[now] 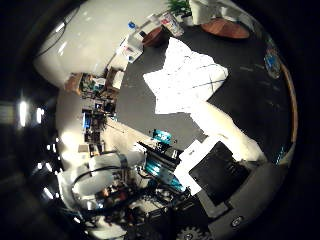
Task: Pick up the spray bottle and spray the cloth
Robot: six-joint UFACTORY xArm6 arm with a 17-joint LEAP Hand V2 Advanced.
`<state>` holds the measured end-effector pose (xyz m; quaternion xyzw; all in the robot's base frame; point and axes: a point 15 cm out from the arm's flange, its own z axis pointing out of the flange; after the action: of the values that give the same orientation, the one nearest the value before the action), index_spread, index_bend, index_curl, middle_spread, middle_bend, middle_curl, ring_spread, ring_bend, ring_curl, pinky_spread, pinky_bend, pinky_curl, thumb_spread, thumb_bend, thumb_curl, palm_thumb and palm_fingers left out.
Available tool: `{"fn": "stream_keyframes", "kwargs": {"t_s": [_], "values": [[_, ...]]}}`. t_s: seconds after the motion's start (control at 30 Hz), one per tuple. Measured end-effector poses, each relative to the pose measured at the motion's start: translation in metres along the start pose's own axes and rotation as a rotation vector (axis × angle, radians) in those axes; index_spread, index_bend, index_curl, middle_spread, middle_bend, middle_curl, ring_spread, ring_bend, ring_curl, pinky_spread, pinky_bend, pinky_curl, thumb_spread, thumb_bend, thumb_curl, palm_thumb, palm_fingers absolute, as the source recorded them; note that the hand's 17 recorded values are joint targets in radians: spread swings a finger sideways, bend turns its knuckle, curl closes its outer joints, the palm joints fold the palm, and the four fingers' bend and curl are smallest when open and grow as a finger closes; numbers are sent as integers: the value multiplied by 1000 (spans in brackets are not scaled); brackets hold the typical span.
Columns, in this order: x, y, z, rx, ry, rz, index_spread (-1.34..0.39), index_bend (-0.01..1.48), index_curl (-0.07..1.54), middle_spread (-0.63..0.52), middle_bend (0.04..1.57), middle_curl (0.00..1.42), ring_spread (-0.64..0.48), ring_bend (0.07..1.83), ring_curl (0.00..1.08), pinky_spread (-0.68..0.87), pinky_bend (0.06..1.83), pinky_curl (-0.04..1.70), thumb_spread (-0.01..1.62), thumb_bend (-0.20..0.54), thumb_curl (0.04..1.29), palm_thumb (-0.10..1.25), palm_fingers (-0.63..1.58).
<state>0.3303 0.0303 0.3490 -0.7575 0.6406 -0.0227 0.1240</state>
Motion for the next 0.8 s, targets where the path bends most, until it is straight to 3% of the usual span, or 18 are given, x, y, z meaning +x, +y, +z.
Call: {"fn": "stream_keyframes", "kwargs": {"t_s": [0.33,0.5,0.8], "values": [[-13,-2,-24,83,-64,-9,-373,188,423,-91,278,419,77,199,223,348,187,208,1090,-21,424,810,390],[14,-5,-41,163,-116,67,-363,173,397,-85,264,415,70,220,235,342,197,220,1097,-21,423,783,400],[66,-4,-53,252,-123,107,-364,176,355,-53,215,401,54,247,247,333,218,249,1090,-20,422,771,383]]}}
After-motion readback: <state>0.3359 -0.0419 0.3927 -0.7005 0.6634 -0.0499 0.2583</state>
